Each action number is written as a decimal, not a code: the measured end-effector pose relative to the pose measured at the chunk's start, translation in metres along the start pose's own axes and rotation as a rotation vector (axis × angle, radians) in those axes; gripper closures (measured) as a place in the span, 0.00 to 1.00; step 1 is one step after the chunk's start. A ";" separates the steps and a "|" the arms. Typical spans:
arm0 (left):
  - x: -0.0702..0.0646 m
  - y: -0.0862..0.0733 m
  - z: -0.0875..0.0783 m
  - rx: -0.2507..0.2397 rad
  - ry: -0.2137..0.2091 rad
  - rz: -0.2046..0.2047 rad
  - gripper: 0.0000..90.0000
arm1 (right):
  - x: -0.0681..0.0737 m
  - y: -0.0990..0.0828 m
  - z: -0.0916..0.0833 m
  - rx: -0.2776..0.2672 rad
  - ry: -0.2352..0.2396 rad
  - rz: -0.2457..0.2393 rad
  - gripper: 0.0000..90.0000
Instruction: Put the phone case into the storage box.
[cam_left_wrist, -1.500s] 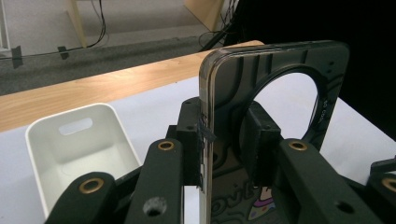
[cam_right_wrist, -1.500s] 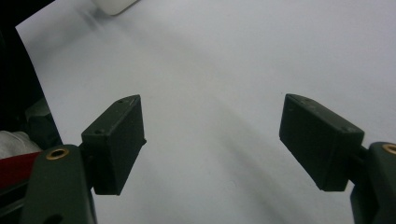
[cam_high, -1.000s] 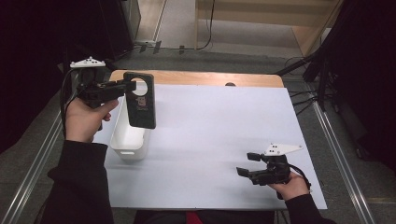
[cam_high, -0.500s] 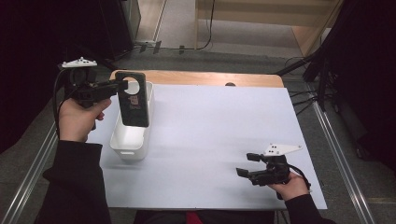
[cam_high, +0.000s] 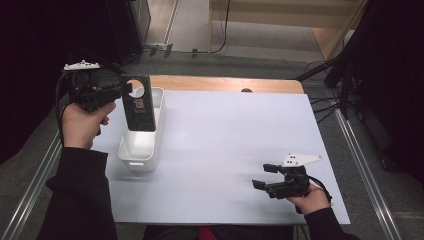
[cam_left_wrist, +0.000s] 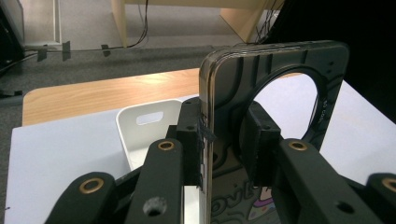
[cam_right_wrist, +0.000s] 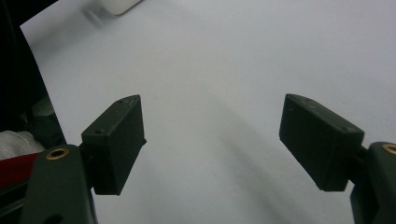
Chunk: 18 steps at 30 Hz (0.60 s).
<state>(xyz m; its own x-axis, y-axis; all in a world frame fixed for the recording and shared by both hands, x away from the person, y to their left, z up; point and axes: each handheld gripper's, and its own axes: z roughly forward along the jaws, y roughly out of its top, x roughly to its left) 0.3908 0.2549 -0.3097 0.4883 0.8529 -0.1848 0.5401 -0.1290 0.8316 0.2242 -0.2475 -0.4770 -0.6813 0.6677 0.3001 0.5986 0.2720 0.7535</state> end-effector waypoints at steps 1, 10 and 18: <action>0.000 0.000 0.002 0.002 -0.002 0.001 0.79 | 0.000 0.000 0.000 0.002 0.000 -0.002 0.24; 0.003 0.008 0.020 0.022 0.017 -0.005 0.79 | -0.001 0.001 0.001 -0.004 -0.003 0.006 0.24; 0.009 0.018 0.031 0.026 0.048 0.003 0.79 | -0.002 0.001 0.003 -0.005 0.002 0.005 0.24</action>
<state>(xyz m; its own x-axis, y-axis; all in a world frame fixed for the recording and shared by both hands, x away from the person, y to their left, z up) 0.4258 0.2446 -0.3125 0.4564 0.8759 -0.1565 0.5571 -0.1441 0.8179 0.2272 -0.2464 -0.4779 -0.6792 0.6673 0.3054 0.6000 0.2652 0.7548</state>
